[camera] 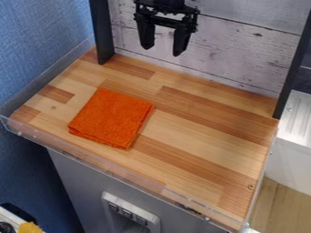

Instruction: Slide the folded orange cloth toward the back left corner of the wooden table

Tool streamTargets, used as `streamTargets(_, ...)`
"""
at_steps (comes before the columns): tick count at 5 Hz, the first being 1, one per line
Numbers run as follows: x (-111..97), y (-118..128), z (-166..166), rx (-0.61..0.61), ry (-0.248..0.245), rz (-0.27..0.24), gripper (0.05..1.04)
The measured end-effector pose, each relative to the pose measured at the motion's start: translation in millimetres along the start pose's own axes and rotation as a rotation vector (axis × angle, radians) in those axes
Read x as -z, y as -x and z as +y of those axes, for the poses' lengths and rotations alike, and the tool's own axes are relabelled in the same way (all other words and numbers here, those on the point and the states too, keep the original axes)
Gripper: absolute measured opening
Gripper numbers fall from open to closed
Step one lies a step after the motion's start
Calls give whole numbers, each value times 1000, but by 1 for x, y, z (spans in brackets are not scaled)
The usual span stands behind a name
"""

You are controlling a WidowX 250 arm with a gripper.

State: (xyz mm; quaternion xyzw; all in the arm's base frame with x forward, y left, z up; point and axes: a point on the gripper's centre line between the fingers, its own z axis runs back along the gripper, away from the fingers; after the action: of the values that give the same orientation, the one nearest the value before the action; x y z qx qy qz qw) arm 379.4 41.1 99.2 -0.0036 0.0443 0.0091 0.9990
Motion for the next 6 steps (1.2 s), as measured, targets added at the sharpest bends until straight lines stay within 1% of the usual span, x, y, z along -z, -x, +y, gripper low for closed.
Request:
streamTargets(1,12,6,-1,-60,1,23,997)
streamTargets(2,13,18,2,-162,1,14,996)
streamTargets(3,8,33,14,-303,3,-40,999)
streamTargets(4,5,49,15,-424,14,-84,999)
streamTargets(5,2,61,24,-540,22,-122,999)
streamTargets(6,2,71,32,-629,28,-136,999)
